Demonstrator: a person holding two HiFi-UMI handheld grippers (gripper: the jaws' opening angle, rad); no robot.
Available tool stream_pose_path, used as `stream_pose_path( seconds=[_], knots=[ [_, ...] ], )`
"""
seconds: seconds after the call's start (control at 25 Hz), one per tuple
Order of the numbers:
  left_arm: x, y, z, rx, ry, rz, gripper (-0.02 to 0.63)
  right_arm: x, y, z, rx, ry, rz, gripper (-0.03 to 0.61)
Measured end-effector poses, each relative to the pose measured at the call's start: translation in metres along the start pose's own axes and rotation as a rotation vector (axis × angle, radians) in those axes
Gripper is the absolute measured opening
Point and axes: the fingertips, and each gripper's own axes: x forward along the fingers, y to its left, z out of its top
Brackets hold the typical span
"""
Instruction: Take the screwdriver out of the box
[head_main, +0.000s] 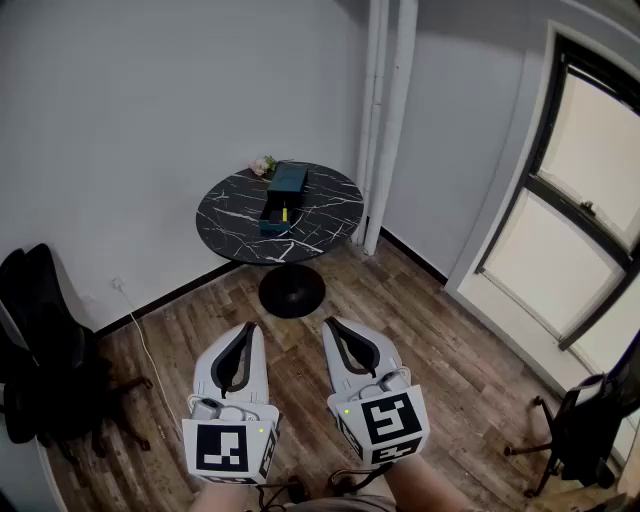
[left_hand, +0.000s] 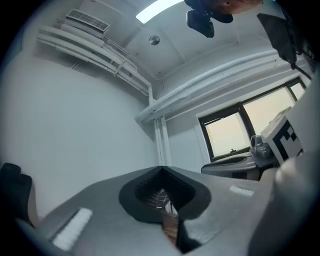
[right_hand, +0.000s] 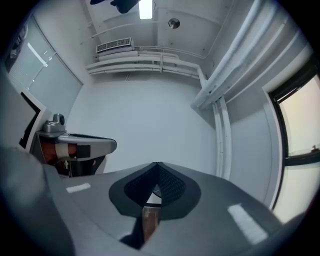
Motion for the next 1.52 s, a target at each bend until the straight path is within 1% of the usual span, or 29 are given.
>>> stream_pose_path(
  seconds=[0.12, 0.32, 0.48, 0.68, 0.88, 1.08, 1.24, 1.52],
  knots=[
    [0.006, -0.007, 0.000, 0.004, -0.005, 0.000, 0.000, 0.000, -0.007, 0.000, 0.003, -0.007, 0.005, 0.026],
    [0.010, -0.019, -0.004, -0.001, 0.009, 0.011, 0.000, -0.005, -0.018, -0.007, 0.006, 0.003, 0.019, 0.025],
    [0.015, -0.028, -0.008, -0.002, 0.016, 0.029, 0.000, -0.007, -0.028, -0.015, 0.036, -0.001, 0.036, 0.026],
    [0.030, -0.022, -0.020, -0.003, 0.042, 0.044, 0.000, 0.011, -0.038, -0.032, 0.054, 0.037, 0.031, 0.028],
    [0.060, 0.003, -0.039, -0.017, 0.055, 0.055, 0.000, 0.047, -0.047, -0.043, 0.052, 0.050, 0.030, 0.027],
    [0.108, 0.041, -0.057, -0.035, 0.056, 0.028, 0.000, 0.109, -0.059, -0.048, 0.050, 0.053, -0.002, 0.028],
    [0.146, 0.080, -0.065, -0.041, 0.053, 0.011, 0.000, 0.164, -0.063, -0.042, 0.052, 0.057, -0.021, 0.028],
    [0.202, 0.139, -0.064, -0.039, 0.021, -0.013, 0.000, 0.243, -0.070, -0.022, 0.028, 0.039, -0.061, 0.026]
  ],
)
